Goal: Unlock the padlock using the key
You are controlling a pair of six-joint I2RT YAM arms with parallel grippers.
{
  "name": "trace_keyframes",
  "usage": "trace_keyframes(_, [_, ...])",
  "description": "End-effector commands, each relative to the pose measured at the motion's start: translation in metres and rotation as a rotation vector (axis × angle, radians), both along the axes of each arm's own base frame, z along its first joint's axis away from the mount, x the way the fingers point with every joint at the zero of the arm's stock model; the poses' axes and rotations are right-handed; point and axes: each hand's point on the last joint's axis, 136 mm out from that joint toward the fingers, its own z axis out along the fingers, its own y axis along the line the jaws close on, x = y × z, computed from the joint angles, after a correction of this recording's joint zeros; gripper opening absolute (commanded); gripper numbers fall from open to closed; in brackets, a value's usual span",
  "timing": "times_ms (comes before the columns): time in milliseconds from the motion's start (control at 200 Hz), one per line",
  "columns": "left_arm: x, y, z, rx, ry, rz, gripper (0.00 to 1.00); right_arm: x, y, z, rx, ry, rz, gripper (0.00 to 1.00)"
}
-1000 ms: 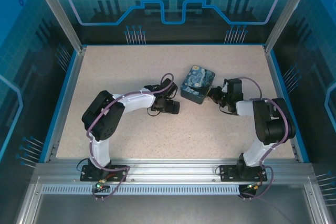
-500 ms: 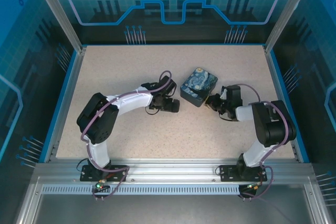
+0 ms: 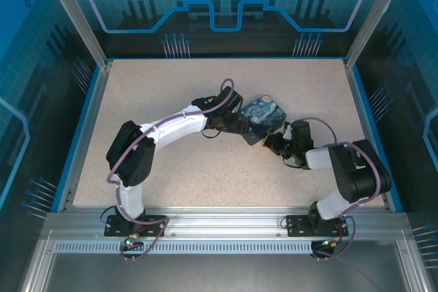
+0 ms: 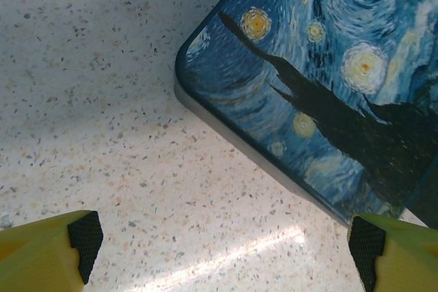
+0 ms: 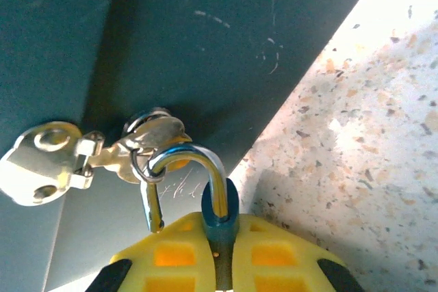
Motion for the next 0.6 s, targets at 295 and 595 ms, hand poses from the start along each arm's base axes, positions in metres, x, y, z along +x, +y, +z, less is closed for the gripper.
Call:
trace_keyframes(295, [0.022, 0.003, -0.027, 0.197, -0.059, 0.010, 0.97, -0.004, -0.004, 0.002, -0.009, -0.003, -0.021, 0.00])
trace_keyframes(595, [0.013, 0.009, -0.053, 0.283, -0.049, -0.036, 0.97, 0.001, -0.012, 0.006, 0.007, -0.012, -0.073, 0.00])
